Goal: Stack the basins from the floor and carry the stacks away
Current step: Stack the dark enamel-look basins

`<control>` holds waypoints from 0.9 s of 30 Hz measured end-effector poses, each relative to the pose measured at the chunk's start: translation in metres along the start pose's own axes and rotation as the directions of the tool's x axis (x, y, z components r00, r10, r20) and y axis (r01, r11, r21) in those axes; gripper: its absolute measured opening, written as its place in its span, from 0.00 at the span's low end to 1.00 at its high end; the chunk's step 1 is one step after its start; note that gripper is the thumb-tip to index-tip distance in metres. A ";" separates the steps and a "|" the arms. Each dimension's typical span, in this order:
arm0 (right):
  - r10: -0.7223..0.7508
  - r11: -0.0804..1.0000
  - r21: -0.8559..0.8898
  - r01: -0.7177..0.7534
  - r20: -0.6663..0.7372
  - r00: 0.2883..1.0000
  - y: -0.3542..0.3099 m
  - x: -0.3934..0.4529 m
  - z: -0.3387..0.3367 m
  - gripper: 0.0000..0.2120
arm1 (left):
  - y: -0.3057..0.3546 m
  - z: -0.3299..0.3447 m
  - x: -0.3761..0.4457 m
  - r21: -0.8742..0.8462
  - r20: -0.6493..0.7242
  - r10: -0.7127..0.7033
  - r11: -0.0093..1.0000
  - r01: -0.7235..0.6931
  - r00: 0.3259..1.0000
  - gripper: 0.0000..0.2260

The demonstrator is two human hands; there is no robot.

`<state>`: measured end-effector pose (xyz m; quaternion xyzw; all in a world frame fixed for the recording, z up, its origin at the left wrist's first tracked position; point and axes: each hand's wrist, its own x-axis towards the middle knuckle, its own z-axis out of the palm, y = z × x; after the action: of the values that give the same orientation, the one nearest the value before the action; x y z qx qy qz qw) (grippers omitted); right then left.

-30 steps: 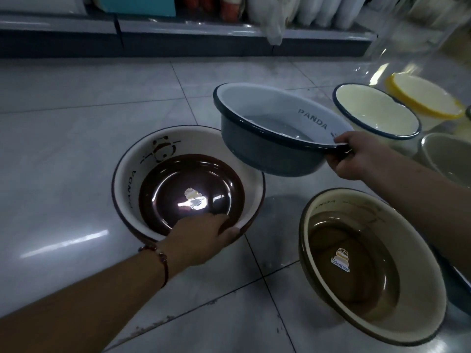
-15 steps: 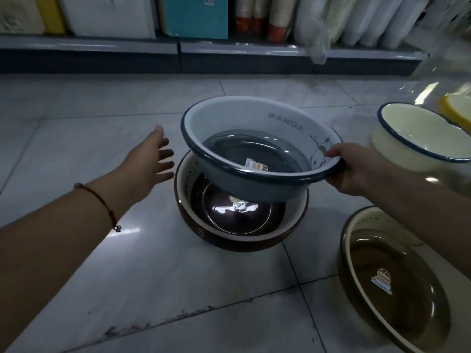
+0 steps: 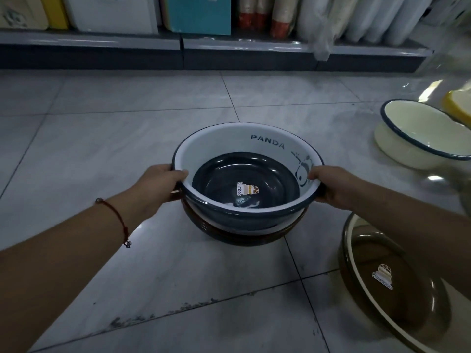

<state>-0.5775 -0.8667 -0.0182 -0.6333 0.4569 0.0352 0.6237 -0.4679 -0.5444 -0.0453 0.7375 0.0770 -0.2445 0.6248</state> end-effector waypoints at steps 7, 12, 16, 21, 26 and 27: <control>-0.229 0.830 -0.531 0.172 -0.041 0.973 0.029 0.022 0.006 0.09 | -0.025 0.008 0.006 0.332 -0.080 0.156 0.935 -0.122 0.984 0.11; -0.227 0.803 -0.569 0.178 -0.015 0.974 0.045 0.038 0.009 0.12 | -0.035 0.012 0.012 0.423 -0.062 0.176 0.896 -0.134 0.982 0.12; -0.176 0.867 -0.481 0.133 -0.045 0.983 0.050 0.042 0.016 0.21 | -0.044 0.015 0.019 0.450 -0.066 0.207 0.879 -0.156 0.976 0.09; -0.183 0.879 -0.457 0.134 -0.064 0.981 0.052 0.050 0.019 0.24 | -0.052 0.023 0.024 0.487 -0.064 0.261 0.851 -0.198 0.963 0.07; -0.238 0.855 -0.488 0.173 -0.074 0.968 0.056 0.057 0.020 0.22 | -0.062 0.034 0.025 0.522 -0.096 0.286 0.830 -0.197 0.953 0.12; -0.256 0.846 -0.499 0.186 -0.074 0.964 0.058 0.059 0.019 0.21 | -0.063 0.035 0.026 0.534 -0.094 0.295 0.821 -0.202 0.951 0.17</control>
<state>-0.5695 -0.8711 -0.1024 -0.8193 0.3990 0.0333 0.4104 -0.4811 -0.5695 -0.1165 0.9001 -0.0351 -0.1075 0.4206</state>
